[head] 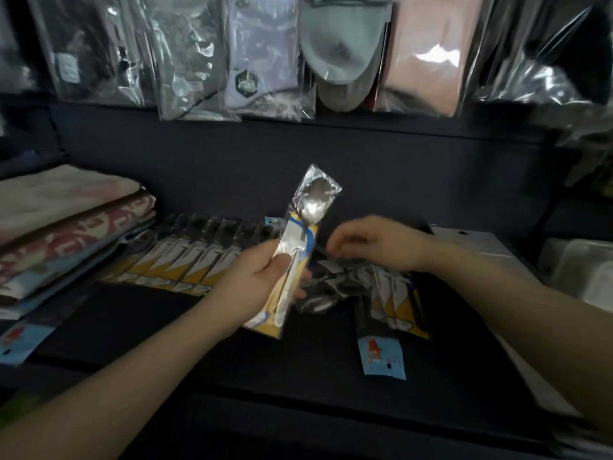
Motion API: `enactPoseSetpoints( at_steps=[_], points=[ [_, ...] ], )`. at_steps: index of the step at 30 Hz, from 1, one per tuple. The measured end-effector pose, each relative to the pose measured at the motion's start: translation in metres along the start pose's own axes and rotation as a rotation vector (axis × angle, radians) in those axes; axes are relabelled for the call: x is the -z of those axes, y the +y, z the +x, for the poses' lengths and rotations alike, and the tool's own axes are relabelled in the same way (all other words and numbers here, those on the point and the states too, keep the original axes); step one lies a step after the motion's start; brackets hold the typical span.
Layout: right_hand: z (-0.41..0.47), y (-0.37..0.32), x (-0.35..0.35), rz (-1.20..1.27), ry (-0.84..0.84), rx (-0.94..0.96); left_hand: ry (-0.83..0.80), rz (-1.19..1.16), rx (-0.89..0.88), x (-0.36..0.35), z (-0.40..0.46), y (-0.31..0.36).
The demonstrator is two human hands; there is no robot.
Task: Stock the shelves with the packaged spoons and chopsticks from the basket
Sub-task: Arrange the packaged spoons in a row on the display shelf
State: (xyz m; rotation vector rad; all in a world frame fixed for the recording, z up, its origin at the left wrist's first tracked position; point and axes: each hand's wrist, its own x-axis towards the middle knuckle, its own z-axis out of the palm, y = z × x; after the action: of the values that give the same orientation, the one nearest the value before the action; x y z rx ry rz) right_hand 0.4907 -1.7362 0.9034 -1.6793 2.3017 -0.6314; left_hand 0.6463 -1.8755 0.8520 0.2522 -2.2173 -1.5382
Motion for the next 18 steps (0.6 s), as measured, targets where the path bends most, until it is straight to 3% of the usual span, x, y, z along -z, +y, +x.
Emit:
enactPoseSetpoints(
  at_steps=[2, 4, 9, 18],
  points=[
    [0.002, 0.013, -0.010, -0.286, -0.196, -0.054, 0.029, 0.064, 0.052, 0.007, -0.006, -0.008],
    [0.003, 0.014, -0.017, -0.342, -0.330, -0.099, 0.093, 0.176, 0.088, 0.014, -0.009, -0.016],
    [0.008, 0.013, -0.016, -0.369, -0.422, -0.069, 0.201, 0.172, 0.179, 0.028, -0.015, -0.022],
    [0.001, 0.019, -0.012, -0.343, -0.541, -0.048, 0.192, 0.268, 0.278, 0.036, -0.011, -0.046]
  ],
)
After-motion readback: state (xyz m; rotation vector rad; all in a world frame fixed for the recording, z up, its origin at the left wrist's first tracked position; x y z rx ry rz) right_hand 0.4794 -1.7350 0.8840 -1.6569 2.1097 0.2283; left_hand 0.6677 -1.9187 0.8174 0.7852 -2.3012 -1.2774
